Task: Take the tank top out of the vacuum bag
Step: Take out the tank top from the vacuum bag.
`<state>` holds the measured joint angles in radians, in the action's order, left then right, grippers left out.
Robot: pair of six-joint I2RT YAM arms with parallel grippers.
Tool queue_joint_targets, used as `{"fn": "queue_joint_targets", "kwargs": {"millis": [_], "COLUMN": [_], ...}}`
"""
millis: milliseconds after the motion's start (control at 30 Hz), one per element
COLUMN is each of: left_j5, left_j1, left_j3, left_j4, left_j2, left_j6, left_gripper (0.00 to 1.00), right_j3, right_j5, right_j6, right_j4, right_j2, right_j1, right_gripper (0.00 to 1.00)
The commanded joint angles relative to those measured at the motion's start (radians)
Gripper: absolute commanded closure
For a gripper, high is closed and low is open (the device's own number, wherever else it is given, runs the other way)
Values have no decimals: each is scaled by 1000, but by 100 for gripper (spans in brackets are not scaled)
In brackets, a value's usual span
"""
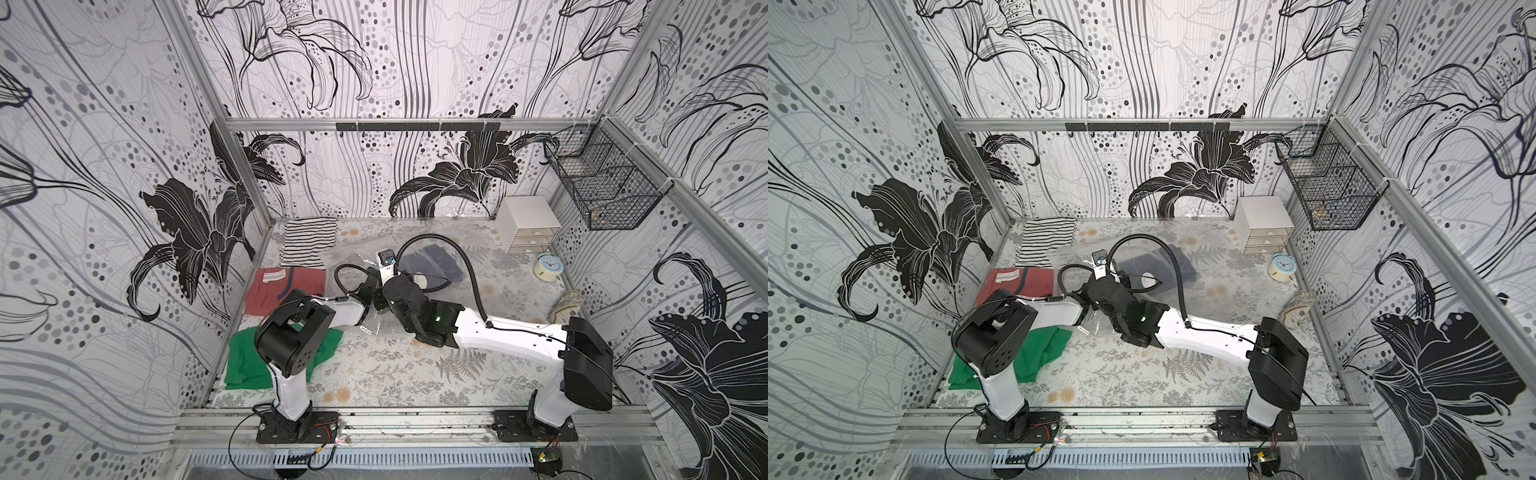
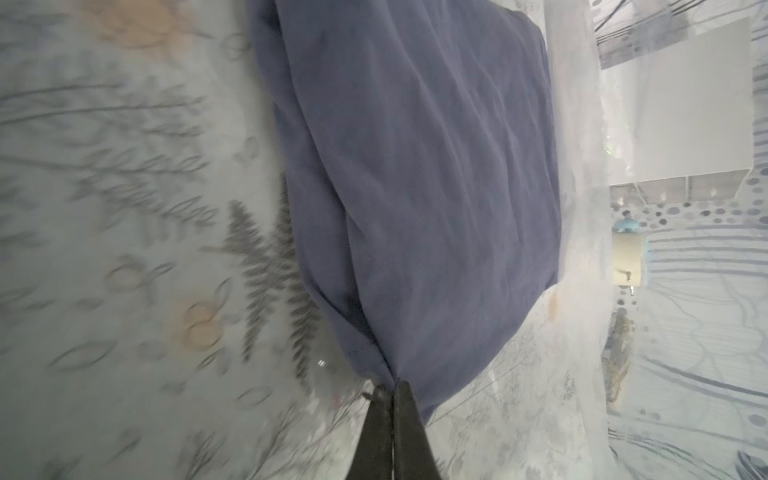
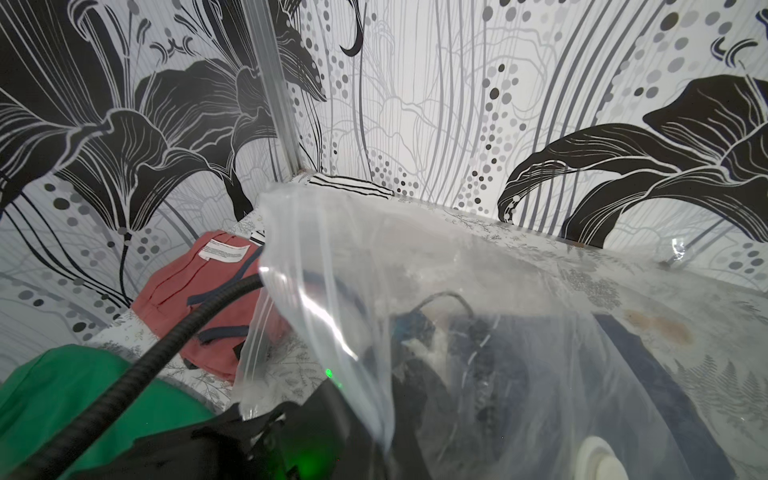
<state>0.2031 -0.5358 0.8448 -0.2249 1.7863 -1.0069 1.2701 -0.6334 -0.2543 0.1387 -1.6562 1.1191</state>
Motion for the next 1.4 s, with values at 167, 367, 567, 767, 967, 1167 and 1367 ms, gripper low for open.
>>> {"fn": "queue_joint_targets", "kwargs": {"millis": [167, 367, 567, 767, 967, 1167, 1367], "left_j5": [-79, -116, -92, -75, -126, -151, -171], "left_j1": [-5, 14, 23, 25, 26, 28, 32], "left_j3": [-95, -34, -70, -147, -195, -182, -205], "left_j4": [16, 168, 140, 46, 105, 255, 396], "left_j2": [-255, -363, -305, -280, -323, -491, -649], "left_j6": [23, 88, 75, 37, 44, 67, 50], "left_gripper": [100, 100, 100, 100, 100, 100, 100], "right_j3": [-14, -21, -40, -45, -41, -55, -51], "right_j5": [-46, -49, -47, -45, -46, -38, -11], "right_j6": [-23, -19, -20, -12, -19, -35, -48], "right_j4": [-71, -75, -54, -59, -62, -66, -65], "right_j2": [-19, -19, -19, 18, 4, -3, -8], "right_j1": [-37, -38, -42, -42, -48, -56, -57], "right_gripper": [100, 100, 100, 100, 100, 100, 100]}}
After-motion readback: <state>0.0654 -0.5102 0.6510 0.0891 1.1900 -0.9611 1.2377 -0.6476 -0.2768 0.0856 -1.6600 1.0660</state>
